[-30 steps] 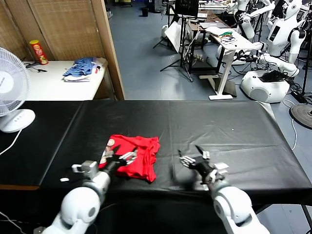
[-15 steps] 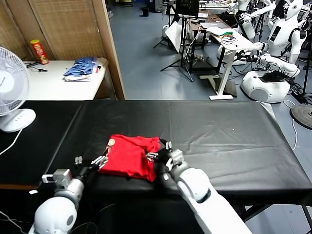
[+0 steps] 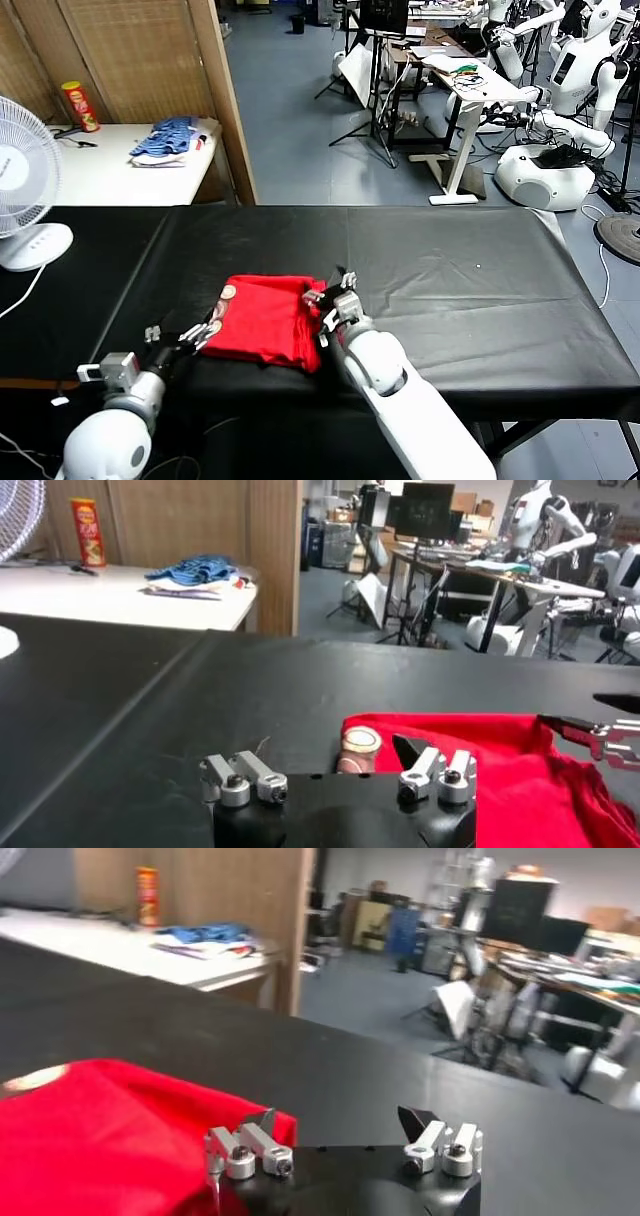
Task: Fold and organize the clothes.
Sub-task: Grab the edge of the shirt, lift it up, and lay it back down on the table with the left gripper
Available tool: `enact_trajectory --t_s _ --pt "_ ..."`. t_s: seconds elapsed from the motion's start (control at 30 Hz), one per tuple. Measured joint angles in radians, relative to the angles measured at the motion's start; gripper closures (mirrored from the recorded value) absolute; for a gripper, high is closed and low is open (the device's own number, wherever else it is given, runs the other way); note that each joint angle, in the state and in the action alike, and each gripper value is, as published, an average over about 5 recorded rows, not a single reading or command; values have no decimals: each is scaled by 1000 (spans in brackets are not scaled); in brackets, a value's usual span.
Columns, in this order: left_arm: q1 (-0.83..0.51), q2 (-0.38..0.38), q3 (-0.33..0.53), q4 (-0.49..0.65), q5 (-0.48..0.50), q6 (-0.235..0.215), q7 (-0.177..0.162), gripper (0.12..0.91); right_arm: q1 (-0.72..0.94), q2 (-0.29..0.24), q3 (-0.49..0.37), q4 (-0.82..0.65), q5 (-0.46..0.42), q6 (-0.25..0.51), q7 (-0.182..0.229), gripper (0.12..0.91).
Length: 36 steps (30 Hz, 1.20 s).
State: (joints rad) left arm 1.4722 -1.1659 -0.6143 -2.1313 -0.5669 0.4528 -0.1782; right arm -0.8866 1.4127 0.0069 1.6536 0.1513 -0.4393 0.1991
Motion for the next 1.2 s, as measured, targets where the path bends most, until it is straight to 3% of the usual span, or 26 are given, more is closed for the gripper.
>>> enact_trajectory --t_s 0.27,0.53,0.8,0.9,1.2 --pt "-76 7 6 97 -130 -10 44 232 -121 -40 96 137 91 13 -87 227" --pt "-163 2 29 225 -255 -2 91 232 -282 -91 202 318 131 13 -105 227" --pt "-204 -1 31 302 -404 9 81 250 -362 -96 245 395 127 10 -108 227" --pt "-206 -4 32 317 -435 12 80 358 -368 -98 249 401 125 9 -108 227" --pt "-213 -22 35 331 -482 34 79 840 -374 -95 261 409 115 6 -106 227"
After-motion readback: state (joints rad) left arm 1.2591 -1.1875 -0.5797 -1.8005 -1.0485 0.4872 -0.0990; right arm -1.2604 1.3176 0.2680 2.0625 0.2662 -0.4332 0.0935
